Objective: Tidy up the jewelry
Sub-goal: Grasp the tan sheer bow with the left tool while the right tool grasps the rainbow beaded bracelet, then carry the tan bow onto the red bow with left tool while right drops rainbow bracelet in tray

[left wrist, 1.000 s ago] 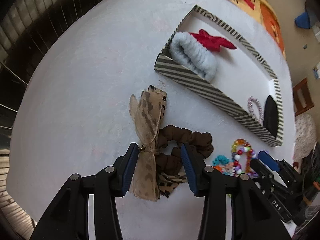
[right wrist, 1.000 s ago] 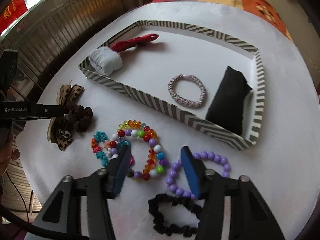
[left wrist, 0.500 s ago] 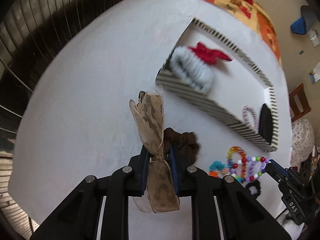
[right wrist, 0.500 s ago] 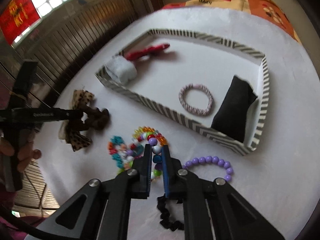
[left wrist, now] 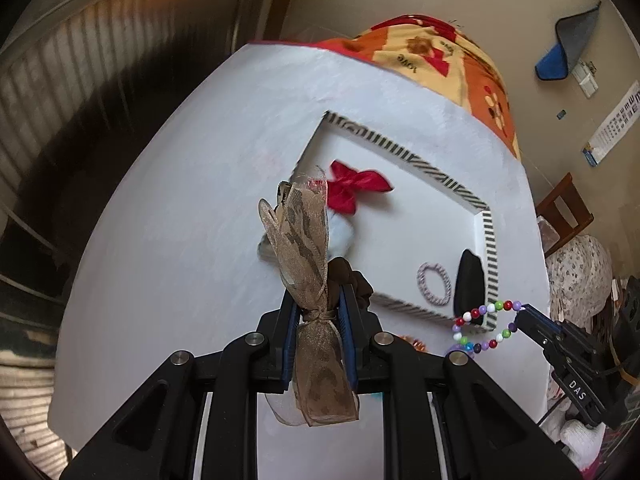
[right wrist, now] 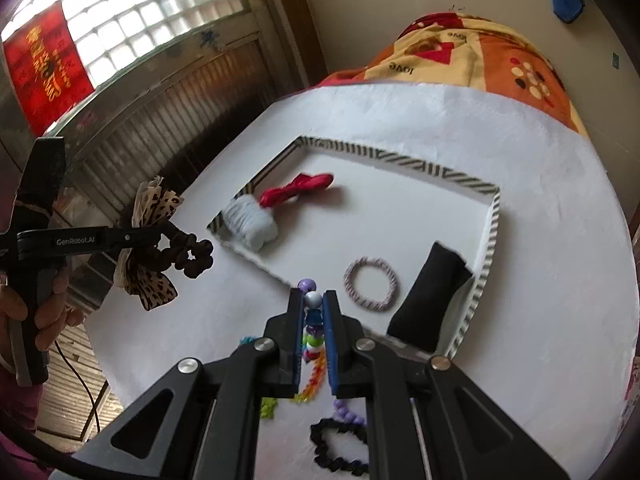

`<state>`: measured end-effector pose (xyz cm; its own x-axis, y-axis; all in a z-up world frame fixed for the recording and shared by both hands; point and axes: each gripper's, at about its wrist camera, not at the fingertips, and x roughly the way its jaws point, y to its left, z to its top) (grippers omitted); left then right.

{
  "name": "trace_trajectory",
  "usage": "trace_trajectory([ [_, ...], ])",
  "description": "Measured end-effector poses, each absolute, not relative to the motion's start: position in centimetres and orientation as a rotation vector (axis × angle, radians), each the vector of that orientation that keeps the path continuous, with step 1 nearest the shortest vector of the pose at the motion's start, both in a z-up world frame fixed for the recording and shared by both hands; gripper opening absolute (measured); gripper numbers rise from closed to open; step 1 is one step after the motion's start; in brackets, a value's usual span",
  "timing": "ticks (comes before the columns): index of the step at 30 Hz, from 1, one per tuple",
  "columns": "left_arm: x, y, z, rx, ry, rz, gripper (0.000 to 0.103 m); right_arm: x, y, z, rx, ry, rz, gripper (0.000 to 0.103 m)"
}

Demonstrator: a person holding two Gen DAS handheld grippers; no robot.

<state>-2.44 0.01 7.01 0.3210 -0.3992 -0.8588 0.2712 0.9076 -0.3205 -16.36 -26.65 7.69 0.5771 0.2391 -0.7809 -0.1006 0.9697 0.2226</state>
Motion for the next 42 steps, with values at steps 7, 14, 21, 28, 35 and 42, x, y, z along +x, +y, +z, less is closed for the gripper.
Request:
trace_trajectory([
  [7, -0.1, -4.0, 7.5, -0.08, 1.157, -0.472, 0.012, -13.5, -28.6, 8.2, 0.124, 0.94, 0.148, 0.01],
  [14, 2.1, -8.5, 6.1, -0.036, 1.194, -0.493, 0.012, -9.5, -31.7, 7.4, 0.133, 0.963, 0.109, 0.01],
  [21, 4.7, -12.7, 2.9, 0.005, 1.248, -0.48, 0.012, -5.2, -34.3, 4.9, 0.154, 1.005, 0.081, 0.01],
  [28, 7.4, -13.7, 0.3, 0.02, 1.28, -0.404, 0.012, -1.1, -38.0, 1.8, 0.179, 1.044, 0.017, 0.01],
  [35, 8.8, -12.7, -1.7, 0.012, 1.316, -0.352, 0.012, 0.1, -40.5, -1.2, 0.191, 1.105, -0.041, 0.01],
  [42, 9.1, -12.9, -1.7, 0.024, 1.299, -0.348, 0.018, 0.5, -40.0, -2.4, 0.153, 1.121, -0.052, 0.013],
])
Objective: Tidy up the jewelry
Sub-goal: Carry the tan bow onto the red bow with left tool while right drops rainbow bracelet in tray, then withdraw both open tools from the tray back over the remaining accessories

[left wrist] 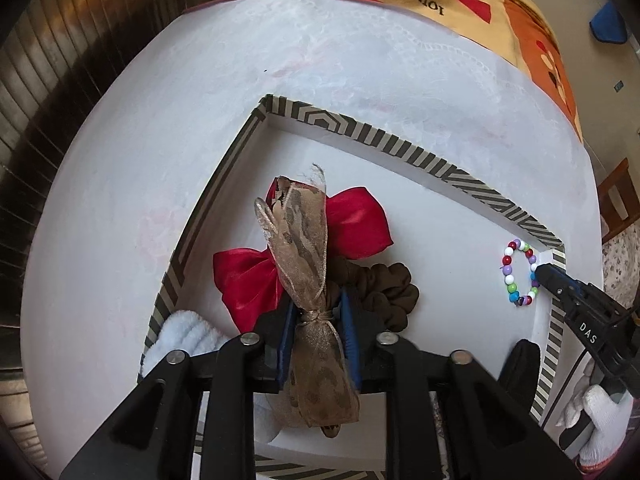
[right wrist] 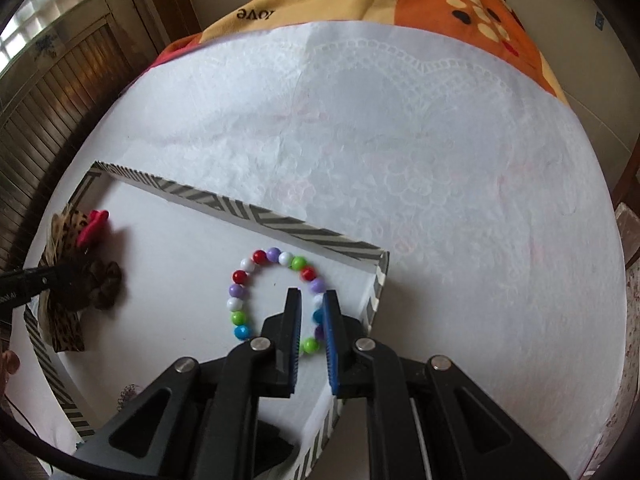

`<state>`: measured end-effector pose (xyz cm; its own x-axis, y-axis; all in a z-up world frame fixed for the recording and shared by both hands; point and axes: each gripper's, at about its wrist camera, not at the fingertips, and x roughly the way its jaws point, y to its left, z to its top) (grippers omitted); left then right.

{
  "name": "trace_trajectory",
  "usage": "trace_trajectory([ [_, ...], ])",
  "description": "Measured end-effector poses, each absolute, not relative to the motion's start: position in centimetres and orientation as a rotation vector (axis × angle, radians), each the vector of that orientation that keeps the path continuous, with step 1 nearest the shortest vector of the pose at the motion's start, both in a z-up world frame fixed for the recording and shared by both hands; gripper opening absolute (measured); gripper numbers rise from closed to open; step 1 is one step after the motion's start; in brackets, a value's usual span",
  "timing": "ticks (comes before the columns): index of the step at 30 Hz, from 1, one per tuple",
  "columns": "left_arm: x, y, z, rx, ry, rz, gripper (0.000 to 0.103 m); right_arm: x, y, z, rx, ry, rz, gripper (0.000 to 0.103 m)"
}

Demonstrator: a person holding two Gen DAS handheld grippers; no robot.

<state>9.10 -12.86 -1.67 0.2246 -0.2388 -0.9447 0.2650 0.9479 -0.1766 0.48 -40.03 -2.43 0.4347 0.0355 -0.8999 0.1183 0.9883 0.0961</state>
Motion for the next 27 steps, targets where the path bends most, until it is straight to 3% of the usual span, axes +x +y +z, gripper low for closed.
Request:
trace_trajectory([
  [10, 8.6, -13.5, -1.5, -0.008, 1.325, -0.391, 0.03, -0.1, -39.0, -1.5, 0.161, 1.104, -0.031, 0.036],
  [27, 5.3, -12.2, 3.9, 0.032, 1.183, -0.367, 0.032, -6.0, -37.4, 3.4, 0.25, 1.017, -0.022, 0.05],
])
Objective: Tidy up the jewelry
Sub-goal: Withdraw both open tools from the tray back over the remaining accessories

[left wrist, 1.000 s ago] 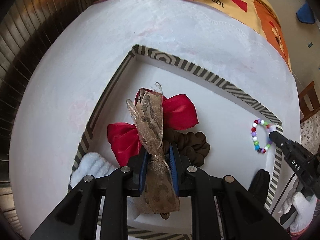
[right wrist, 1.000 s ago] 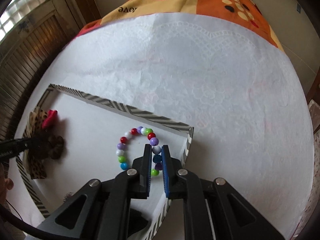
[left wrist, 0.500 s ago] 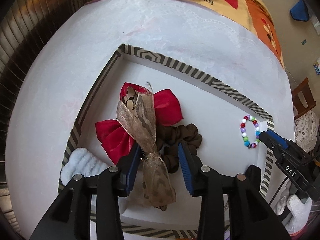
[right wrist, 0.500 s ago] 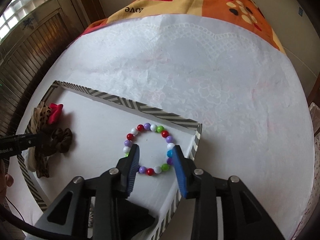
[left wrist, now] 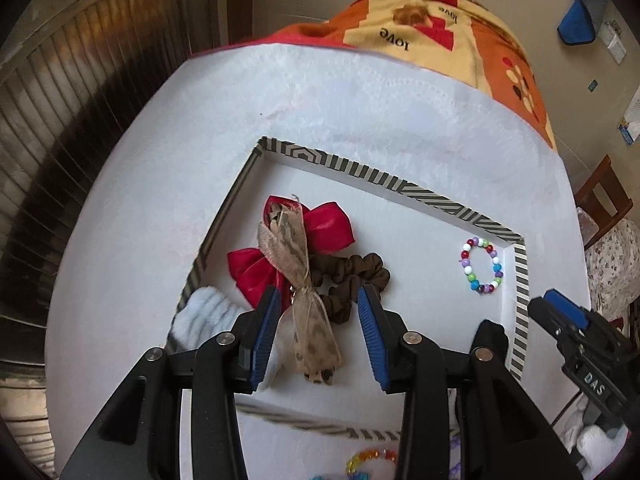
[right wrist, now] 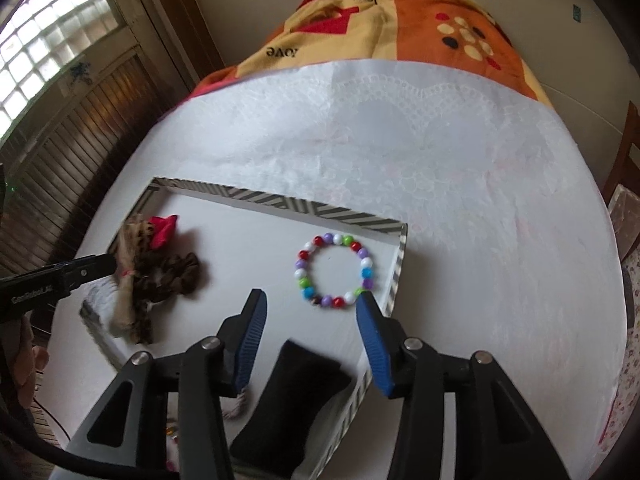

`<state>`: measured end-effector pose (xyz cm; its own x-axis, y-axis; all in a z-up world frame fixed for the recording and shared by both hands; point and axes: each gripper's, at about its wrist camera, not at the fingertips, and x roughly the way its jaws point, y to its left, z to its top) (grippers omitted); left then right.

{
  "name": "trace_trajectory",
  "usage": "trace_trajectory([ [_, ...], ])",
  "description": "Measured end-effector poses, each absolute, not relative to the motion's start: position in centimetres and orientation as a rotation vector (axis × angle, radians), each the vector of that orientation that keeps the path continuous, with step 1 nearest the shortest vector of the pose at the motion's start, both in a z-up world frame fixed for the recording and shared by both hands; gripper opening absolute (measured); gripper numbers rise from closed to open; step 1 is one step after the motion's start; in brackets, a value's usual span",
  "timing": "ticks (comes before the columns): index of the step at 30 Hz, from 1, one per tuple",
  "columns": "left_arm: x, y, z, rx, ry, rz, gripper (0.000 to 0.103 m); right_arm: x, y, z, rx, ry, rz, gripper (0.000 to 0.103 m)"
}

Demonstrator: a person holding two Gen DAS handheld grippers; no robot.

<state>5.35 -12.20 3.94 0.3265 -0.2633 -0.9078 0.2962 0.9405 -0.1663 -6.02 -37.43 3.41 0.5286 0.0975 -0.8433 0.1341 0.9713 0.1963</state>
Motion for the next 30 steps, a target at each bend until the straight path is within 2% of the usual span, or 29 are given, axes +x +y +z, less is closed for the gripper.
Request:
trace_trajectory([
  [4, 3.7, -11.3, 5.0, 0.034, 1.16, -0.369, 0.032, -8.3, -35.7, 4.7, 0.247, 1.002, -0.016, 0.056],
  [30, -9.4, -3.0, 9.6, 0.095, 1.023, -0.396, 0.032, -21.4, -25.2, 8.8, 0.25, 0.922, -0.035, 0.062],
])
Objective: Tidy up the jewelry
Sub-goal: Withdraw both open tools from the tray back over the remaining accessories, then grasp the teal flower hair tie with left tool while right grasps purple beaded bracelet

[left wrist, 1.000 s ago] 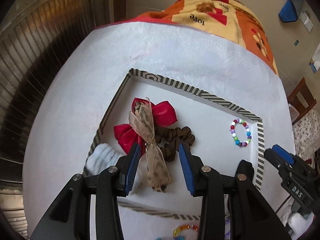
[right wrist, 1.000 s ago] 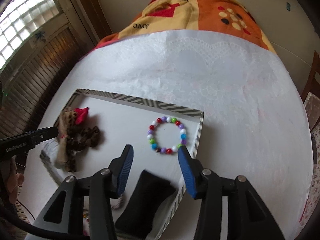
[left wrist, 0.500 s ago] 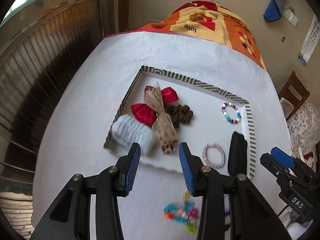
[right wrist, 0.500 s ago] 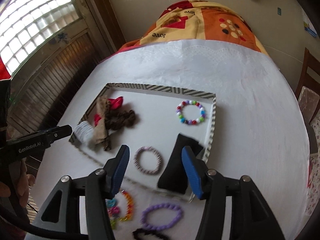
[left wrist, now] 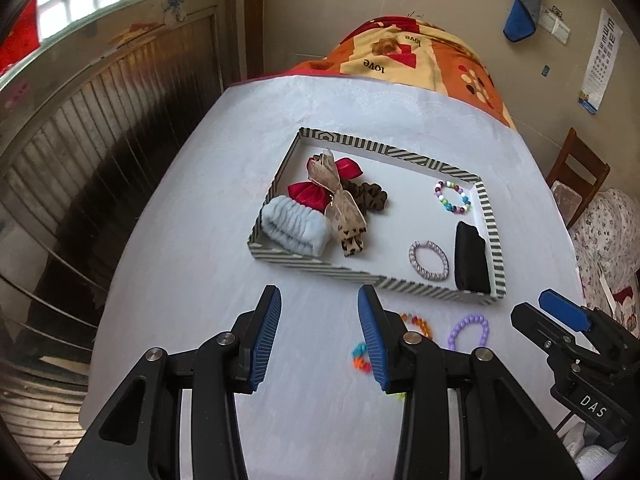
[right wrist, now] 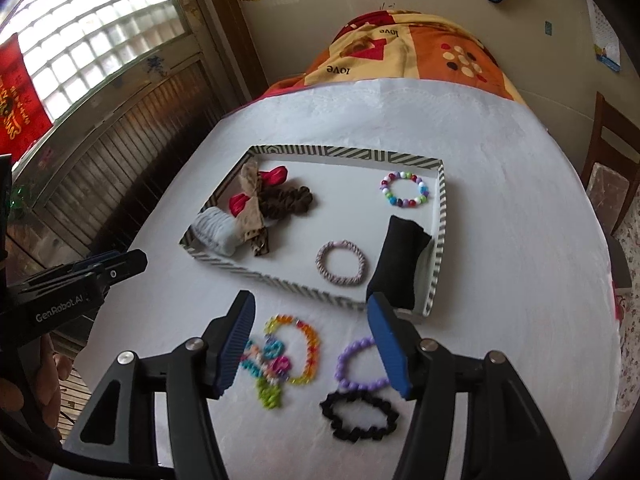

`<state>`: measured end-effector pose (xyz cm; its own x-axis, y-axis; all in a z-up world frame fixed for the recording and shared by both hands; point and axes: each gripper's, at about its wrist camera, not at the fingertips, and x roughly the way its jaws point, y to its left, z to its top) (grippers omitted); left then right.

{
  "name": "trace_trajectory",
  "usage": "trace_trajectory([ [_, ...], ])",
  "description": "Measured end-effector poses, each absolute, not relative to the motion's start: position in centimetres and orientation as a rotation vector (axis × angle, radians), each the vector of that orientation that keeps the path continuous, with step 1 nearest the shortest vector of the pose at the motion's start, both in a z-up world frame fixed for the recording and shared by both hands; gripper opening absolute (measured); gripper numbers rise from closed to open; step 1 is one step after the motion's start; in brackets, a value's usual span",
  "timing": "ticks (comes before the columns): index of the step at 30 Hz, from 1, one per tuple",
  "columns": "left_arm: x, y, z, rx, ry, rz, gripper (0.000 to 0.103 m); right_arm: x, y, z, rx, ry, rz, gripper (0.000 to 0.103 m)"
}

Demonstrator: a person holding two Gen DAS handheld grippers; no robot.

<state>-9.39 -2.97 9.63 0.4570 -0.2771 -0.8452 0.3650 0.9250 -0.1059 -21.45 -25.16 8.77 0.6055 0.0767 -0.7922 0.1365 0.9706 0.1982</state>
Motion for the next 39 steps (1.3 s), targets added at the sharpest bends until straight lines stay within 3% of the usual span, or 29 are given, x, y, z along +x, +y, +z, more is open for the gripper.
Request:
trace_trajectory([
  [24, -15.4, -0.9, 9.6, 0.108, 1.01, -0.416, 0.032, -27.4, -22.0, 9.5, 0.228, 0.922, -0.052, 0.064],
  [39, -15.3, -1.4, 8.7, 0.115, 1.043, -0.431, 0.032, -28.9, -23.2, 8.6, 0.245, 0.94, -0.086, 0.065],
])
